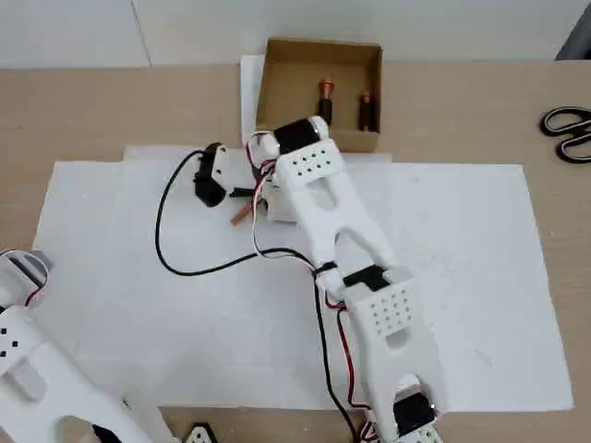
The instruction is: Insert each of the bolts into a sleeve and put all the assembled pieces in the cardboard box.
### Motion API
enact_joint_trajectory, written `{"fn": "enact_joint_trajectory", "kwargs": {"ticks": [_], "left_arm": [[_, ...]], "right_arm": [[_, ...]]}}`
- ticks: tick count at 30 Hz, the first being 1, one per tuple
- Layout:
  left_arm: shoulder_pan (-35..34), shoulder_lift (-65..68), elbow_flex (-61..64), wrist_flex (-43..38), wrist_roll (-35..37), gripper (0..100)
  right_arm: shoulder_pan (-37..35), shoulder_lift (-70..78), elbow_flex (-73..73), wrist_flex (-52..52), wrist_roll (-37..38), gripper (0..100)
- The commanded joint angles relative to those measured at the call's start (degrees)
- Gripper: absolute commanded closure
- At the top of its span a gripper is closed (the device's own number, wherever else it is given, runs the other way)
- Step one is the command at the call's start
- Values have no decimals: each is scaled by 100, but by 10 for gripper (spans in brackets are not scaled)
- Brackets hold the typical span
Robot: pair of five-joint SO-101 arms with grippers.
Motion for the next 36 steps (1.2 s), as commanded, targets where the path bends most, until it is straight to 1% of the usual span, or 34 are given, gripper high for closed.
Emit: {"fn": "enact_joint_trajectory", "kwargs": {"ticks": [1,12,18,31,36], "left_arm": [[-9,-105,-13,-105,62,746],[-9,-105,-13,-105,62,746],[-9,-105,48,-158,62,746],[-9,-105,66,-158,62,746],[-9,-105,66,-158,62,746]], "right_arm": [[66,119,-440,145,35,819],[92,549,-475,163,26,819],[92,620,-475,505,26,819],[171,646,-431,514,-9,819],[163,945,-431,514,-18,820]]}}
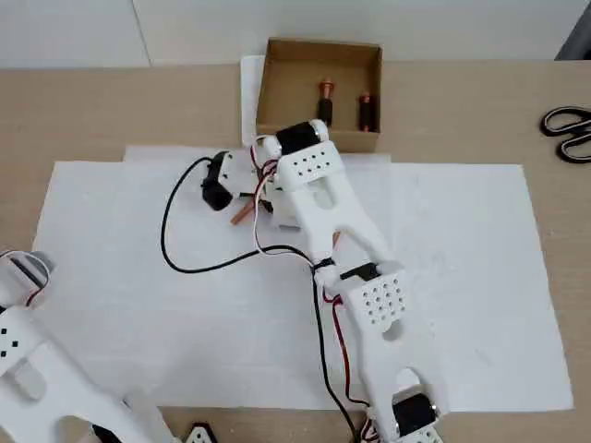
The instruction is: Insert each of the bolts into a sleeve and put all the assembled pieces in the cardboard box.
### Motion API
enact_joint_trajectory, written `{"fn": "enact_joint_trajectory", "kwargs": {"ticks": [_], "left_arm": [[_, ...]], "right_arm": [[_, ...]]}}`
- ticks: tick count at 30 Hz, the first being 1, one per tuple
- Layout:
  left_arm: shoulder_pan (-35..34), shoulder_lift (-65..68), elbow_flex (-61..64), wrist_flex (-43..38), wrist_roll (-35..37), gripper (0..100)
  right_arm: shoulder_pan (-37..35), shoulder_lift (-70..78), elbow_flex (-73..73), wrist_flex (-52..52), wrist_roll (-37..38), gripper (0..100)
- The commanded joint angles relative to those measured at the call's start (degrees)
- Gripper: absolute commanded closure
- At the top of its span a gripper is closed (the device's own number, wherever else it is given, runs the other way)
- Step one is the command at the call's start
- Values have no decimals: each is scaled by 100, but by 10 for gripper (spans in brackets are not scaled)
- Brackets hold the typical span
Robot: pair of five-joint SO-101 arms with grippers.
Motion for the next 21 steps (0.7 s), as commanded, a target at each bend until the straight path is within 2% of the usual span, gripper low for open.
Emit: {"fn": "enact_joint_trajectory", "kwargs": {"ticks": [1,7,13,21], "left_arm": [[-9,-105,13,-149,53,746],[-9,-105,13,-149,53,746],[-9,-105,13,-149,53,746],[-9,-105,13,-149,53,746]], "right_arm": [[22,259,62,92,-26,820],[4,620,53,92,-132,833],[22,611,9,92,-308,989],[31,-303,-62,127,-607,995]]}}
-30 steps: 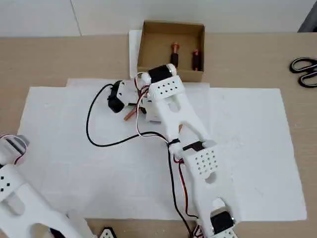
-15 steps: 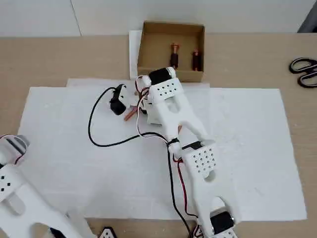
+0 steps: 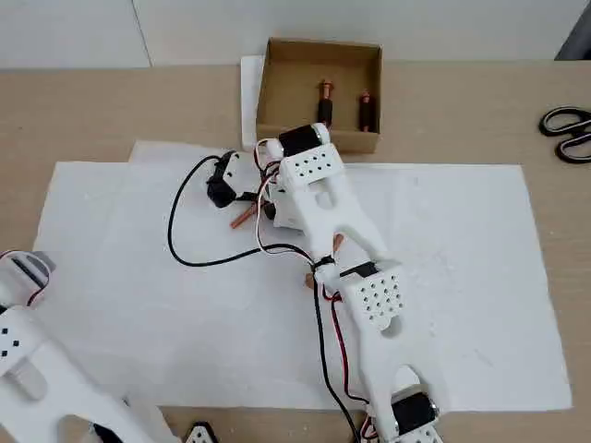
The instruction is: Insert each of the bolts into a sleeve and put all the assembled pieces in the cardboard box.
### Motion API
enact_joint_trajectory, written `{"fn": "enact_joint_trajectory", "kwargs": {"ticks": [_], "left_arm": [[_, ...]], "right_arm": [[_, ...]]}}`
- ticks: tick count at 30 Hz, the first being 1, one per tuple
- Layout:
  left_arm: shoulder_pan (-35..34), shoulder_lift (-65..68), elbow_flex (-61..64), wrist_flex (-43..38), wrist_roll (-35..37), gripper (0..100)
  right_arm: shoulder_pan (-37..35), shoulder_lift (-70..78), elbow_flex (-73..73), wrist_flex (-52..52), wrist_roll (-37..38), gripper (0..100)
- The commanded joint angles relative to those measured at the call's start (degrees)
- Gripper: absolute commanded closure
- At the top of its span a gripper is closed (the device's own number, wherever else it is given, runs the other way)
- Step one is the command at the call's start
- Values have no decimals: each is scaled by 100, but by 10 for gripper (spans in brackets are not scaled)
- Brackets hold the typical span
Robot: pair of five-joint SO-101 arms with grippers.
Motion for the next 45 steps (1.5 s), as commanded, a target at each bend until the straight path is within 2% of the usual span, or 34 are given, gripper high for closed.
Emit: {"fn": "enact_joint_trajectory", "kwargs": {"ticks": [1,6,11,17,20,24,28,34,40,45], "left_arm": [[0,-105,13,-149,53,746],[88,-105,-13,-149,18,746],[747,-105,-119,-123,-484,746],[1996,-79,-198,-9,-1275,746],[2919,-62,-198,26,-1292,746],[4431,123,-233,62,-1187,746],[5266,1284,-901,114,-870,746],[6013,3560,-2853,765,-800,747],[6901,5196,-4673,1398,-818,749],[7569,6242,-5516,1609,-791,749]], "right_arm": [[-13,-602,-44,136,-220,995],[-13,-1481,-26,163,-554,995],[84,-2440,-26,207,-1222,995],[804,-3521,-18,224,-2857,995],[1411,-3881,255,233,-3631,995],[2132,-4330,1389,233,-4202,995],[2580,-5051,2620,224,-4510,995],[2651,-6246,3991,171,-4571,995],[2967,-6703,4484,101,-4580,995],[3336,-6712,4484,84,-4580,995]]}}
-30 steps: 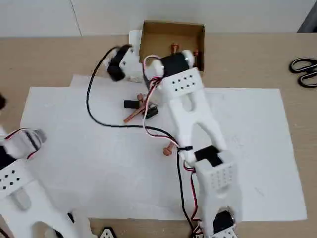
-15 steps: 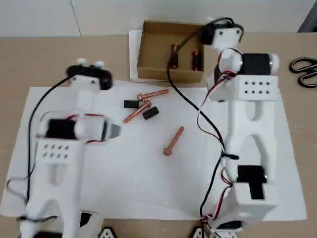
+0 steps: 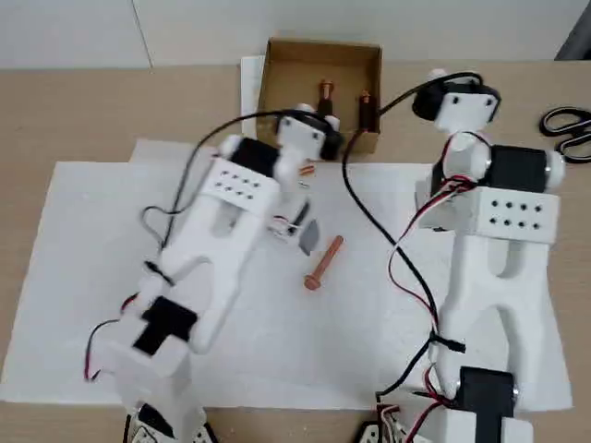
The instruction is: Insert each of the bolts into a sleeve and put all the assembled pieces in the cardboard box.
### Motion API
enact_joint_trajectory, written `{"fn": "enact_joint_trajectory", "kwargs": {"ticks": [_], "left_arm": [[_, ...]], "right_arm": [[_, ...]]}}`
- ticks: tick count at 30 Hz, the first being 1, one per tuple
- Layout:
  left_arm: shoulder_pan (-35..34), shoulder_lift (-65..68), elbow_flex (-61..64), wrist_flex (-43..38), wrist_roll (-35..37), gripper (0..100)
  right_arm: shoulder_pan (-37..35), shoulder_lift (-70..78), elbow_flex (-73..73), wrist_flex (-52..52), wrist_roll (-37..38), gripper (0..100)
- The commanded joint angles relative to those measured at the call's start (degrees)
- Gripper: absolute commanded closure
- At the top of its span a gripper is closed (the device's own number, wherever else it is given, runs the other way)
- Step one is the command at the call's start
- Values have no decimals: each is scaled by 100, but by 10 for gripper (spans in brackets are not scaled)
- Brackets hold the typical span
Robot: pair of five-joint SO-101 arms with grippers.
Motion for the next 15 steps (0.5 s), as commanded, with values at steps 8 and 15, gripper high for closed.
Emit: {"fn": "enact_joint_trajectory", "kwargs": {"ticks": [8,15], "left_arm": [[659,1002,-945,316,185,750],[677,1029,-866,237,255,837]], "right_arm": [[215,-295,0,-84,-62,995],[215,-321,0,-84,-35,995]]}}
